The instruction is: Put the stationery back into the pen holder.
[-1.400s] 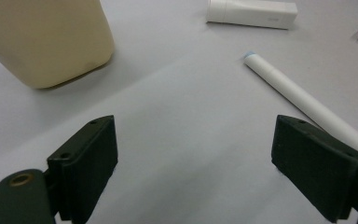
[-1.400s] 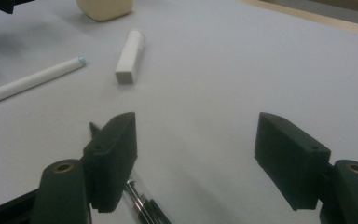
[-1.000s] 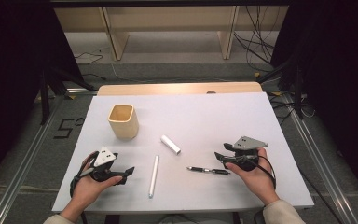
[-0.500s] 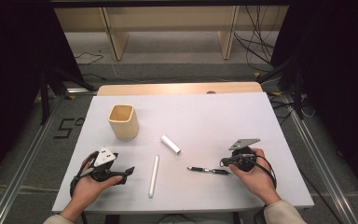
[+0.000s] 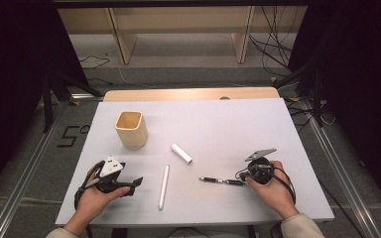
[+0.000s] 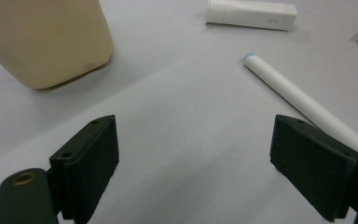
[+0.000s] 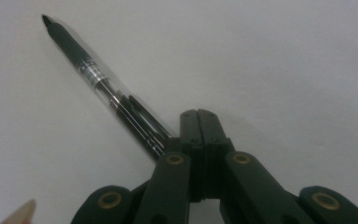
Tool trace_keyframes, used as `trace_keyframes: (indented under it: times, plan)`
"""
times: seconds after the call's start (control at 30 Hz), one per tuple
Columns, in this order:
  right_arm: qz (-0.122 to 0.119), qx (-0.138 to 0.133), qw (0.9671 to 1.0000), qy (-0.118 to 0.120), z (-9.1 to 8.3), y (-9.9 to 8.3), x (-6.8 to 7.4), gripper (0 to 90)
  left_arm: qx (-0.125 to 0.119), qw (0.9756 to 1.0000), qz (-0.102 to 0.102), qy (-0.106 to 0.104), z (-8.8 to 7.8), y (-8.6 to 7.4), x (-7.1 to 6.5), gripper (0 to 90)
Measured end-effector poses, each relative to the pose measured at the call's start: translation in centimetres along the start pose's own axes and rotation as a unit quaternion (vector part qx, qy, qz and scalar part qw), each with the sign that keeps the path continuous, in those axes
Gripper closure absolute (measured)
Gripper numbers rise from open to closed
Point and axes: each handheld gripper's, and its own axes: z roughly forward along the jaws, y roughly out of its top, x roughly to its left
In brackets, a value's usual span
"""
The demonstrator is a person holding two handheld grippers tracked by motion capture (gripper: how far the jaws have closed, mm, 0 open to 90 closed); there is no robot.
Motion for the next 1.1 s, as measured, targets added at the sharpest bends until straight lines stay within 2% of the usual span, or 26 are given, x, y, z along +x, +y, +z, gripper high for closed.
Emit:
trace_keyframes:
  times: [0.33,0.7,0.73,0.77,0.83,0.87,0.93,0.97,1.03,1.07,1.1]
  plan:
    - [0.005,0.017,0.9998,-0.001,0.1,-0.2,0.1,90.0,0.001,1.0,0.0,0.0,0.0,0.0,0.0,15.3]
    - [0.005,0.02,0.9998,0.001,0.1,-0.2,0.1,90.0,0.0,1.0,-0.002,0.001,0.0,0.0,0.0,15.3]
    - [0.001,0.02,0.9998,0.001,0.1,-0.1,0.1,90.0,0.0,1.0,-0.001,0.001,0.0,0.0,0.0,15.4]
    - [-0.021,0.015,0.9996,-0.007,0.1,0.0,0.1,87.0,0.0,1.0,-0.001,0.001,0.0,0.0,0.0,15.4]
    - [-0.029,0.014,0.9994,-0.01,0.0,0.0,0.1,86.0,0.001,1.0,-0.002,0.001,0.0,0.0,0.0,15.3]
    - [-0.047,0.008,0.9987,-0.014,-0.1,0.3,0.1,82.9,0.0,1.0,-0.002,0.001,0.0,0.0,0.0,15.4]
    - [-0.066,0.003,0.9976,-0.018,-0.2,0.5,0.1,79.9,0.0,1.0,-0.002,0.0,0.1,0.0,0.0,15.4]
    - [-0.066,0.003,0.9976,-0.018,-0.2,0.5,0.1,79.9,0.001,1.0,-0.001,0.0,0.1,0.0,0.0,15.4]
    - [-0.077,0.001,0.9968,-0.019,-0.2,0.8,0.2,76.2,0.0,1.0,-0.002,0.0,0.1,0.0,0.0,15.4]
    - [-0.094,0.002,0.9955,-0.014,-0.2,1.1,0.4,72.6,0.0,1.0,-0.002,0.0,0.1,0.0,0.0,15.4]
    - [-0.094,0.002,0.9955,-0.014,-0.2,1.1,0.4,72.6,0.0,1.0,-0.002,0.0,0.1,0.0,0.0,15.4]
